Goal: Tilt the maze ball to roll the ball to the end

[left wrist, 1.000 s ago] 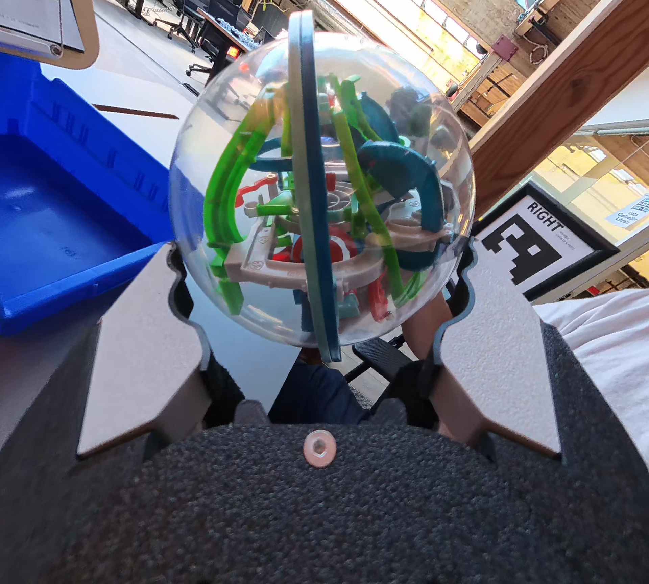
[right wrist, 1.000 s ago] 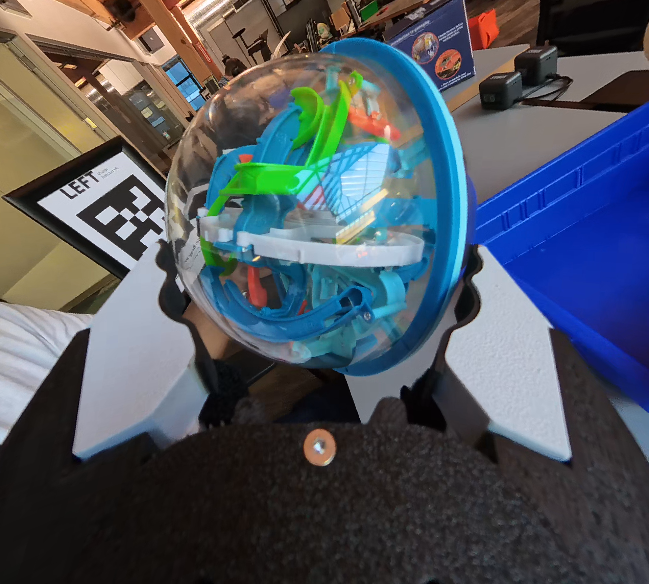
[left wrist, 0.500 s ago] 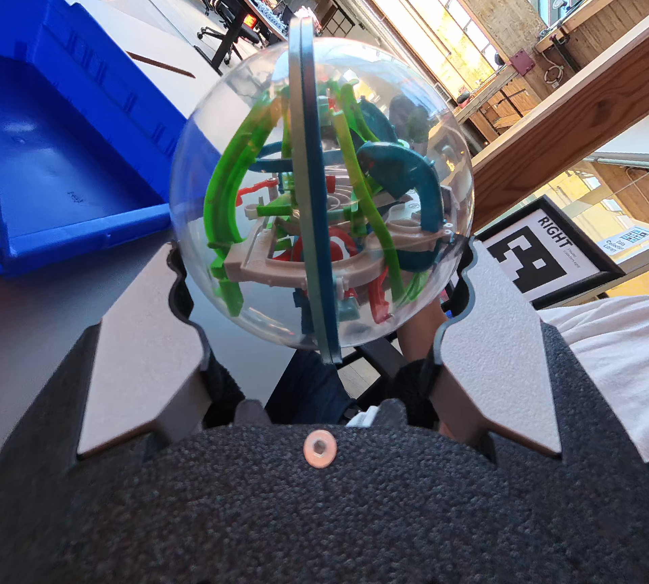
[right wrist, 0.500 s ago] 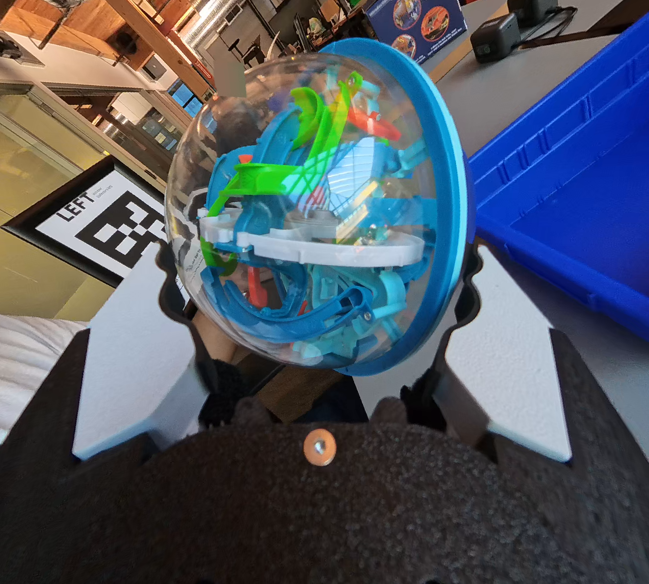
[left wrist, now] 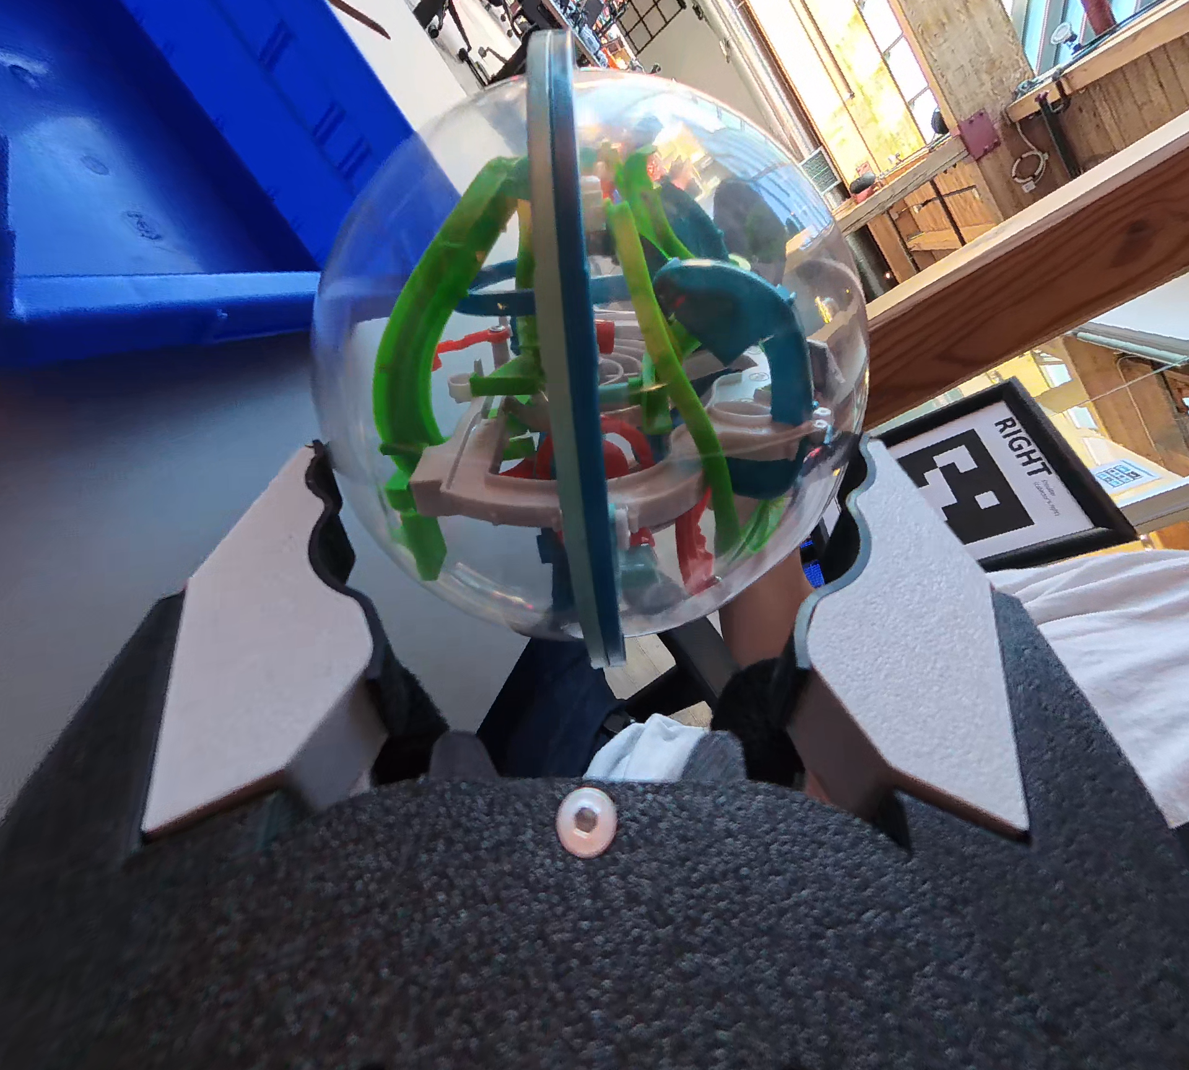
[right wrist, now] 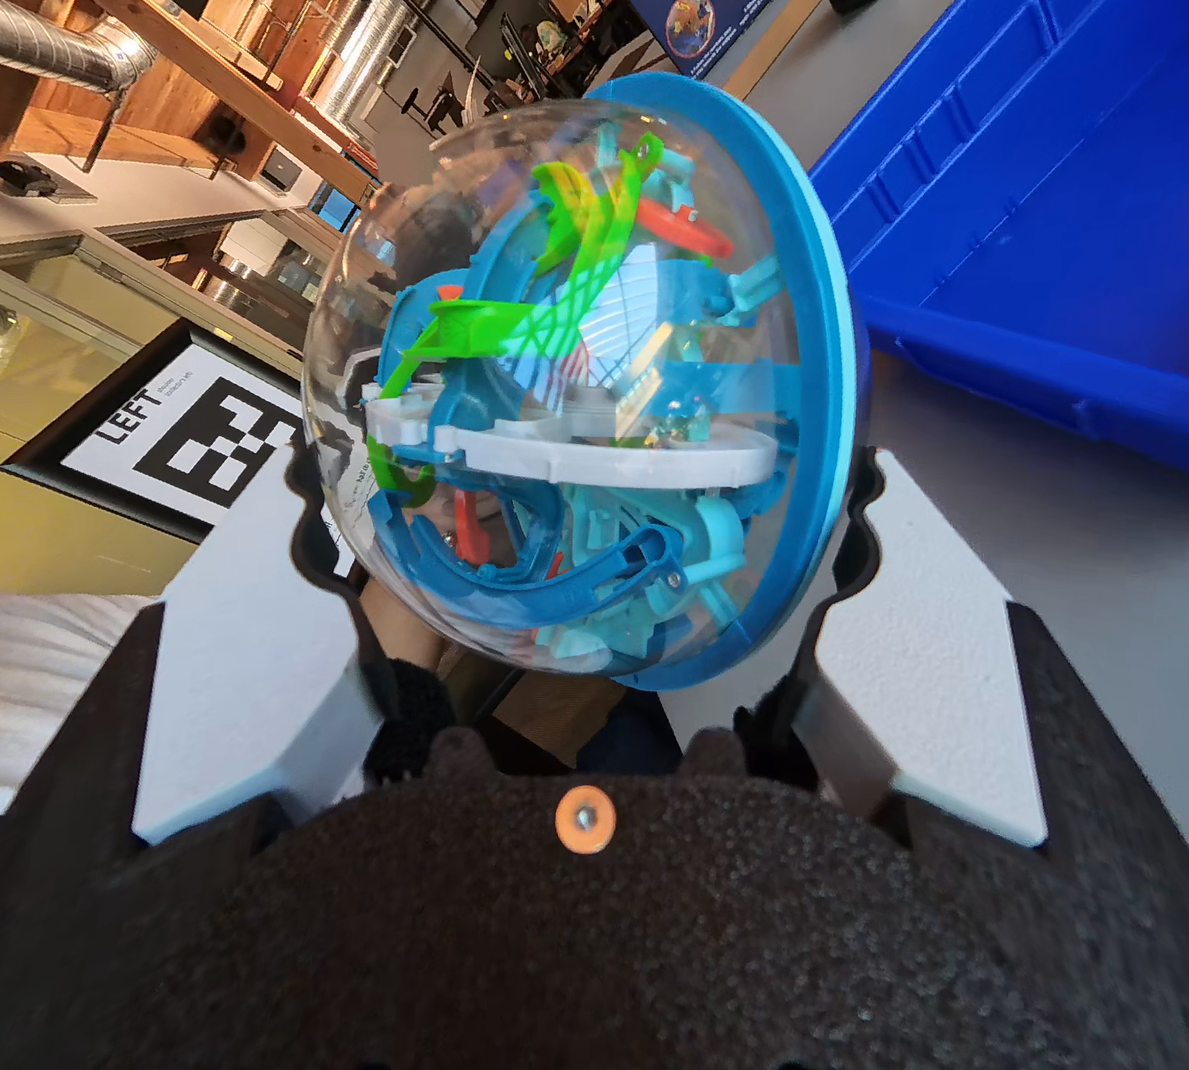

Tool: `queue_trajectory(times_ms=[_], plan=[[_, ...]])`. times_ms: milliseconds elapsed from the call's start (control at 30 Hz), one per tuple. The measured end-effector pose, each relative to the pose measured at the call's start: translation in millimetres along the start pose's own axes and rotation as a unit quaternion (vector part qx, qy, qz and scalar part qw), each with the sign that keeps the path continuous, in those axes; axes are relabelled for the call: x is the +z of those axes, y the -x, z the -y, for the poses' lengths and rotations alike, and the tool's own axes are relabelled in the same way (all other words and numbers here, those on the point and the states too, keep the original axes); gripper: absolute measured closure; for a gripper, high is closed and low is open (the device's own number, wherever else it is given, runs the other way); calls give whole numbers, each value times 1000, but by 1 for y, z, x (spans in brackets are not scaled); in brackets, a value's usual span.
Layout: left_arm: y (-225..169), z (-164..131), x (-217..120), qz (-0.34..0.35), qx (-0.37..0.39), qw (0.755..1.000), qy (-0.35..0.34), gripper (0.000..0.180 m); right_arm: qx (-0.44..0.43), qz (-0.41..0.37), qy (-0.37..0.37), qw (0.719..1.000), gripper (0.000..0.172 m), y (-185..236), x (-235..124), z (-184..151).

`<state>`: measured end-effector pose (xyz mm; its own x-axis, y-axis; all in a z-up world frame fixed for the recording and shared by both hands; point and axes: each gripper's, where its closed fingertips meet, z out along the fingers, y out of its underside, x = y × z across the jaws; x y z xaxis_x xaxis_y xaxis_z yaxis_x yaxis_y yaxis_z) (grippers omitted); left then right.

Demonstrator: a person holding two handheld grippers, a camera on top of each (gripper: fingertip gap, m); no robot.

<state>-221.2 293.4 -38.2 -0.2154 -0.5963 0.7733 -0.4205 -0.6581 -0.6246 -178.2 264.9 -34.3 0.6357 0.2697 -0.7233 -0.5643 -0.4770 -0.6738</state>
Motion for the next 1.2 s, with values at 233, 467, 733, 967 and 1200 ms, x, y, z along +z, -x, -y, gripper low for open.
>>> queue_trajectory(times_ms=[233,467,733,967,1200], plan=[[11,-4,-1,11,-19,1000,2,32,31,2,3,1000,17,-10,6,-9],[21,-8,1,14,-36,999,11,32,54,0,6,999,17,-20,7,-15],[29,-12,4,15,-59,998,13,32,77,-9,10,997,17,-28,8,-19],[33,-15,3,23,-73,997,15,32,97,-7,11,995,17,-32,10,-23],[36,-18,4,28,-85,996,19,32,115,-7,15,993,17,-35,10,-28]])
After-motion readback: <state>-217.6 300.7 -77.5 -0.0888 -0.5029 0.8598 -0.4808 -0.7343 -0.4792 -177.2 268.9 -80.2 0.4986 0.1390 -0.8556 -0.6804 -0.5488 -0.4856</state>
